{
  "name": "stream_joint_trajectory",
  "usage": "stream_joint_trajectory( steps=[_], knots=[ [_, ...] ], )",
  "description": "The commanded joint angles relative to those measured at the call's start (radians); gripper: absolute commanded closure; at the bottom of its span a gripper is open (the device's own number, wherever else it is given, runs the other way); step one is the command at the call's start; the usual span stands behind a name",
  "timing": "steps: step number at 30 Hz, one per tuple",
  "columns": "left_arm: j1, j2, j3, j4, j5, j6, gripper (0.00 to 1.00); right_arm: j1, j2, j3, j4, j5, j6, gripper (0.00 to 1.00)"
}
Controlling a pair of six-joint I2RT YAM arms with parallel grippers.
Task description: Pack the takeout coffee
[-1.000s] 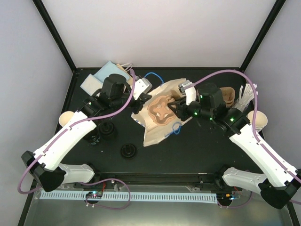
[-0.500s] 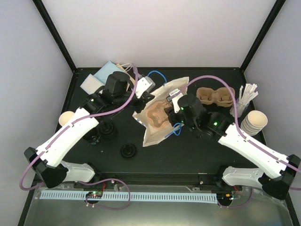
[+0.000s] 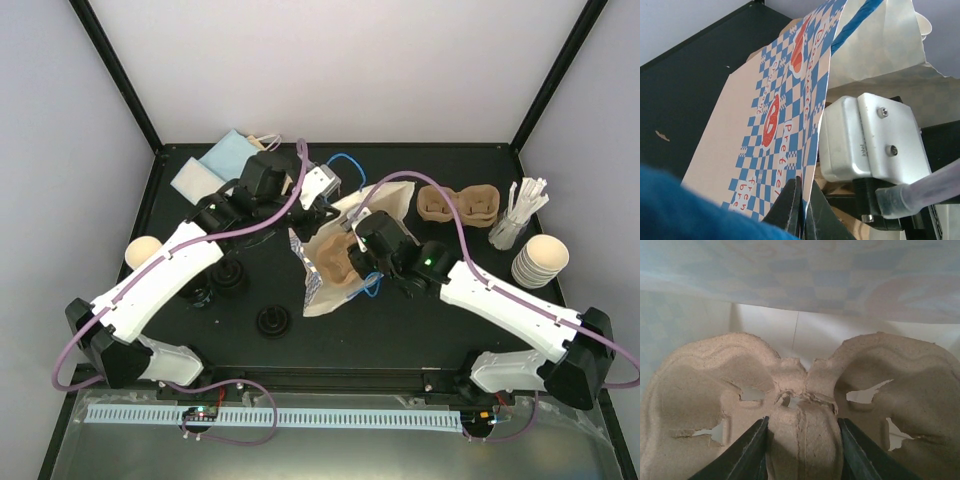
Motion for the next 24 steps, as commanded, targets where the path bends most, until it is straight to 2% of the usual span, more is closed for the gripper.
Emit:
stream_joint_trajectory(
  steps=[1, 9, 16, 24],
  knots=[
    [-0.032, 0.025, 0.054, -0.021, -0.038, 0.005, 0.98, 0.010, 0.011, 0.010, 0.004, 0.047, 0.029, 0.61],
    [-0.106, 0.025, 0.039, -0.012, -0.128, 0.045, 0.98, 0.004, 0.037, 0.120, -0.123, 0.085, 0.184, 0.60],
    [-0.124, 0.012, 0.039, -0.016, -0.178, 0.052, 0.99, -0.003, 0.103, 0.214, -0.227, 0.045, 0.235, 0.61],
    [-0.128, -0.004, 0.033, -0.020, -0.243, 0.073, 0.98, -0.009, 0.051, 0.226, -0.260, 0.002, 0.273, 0.61]
  ],
)
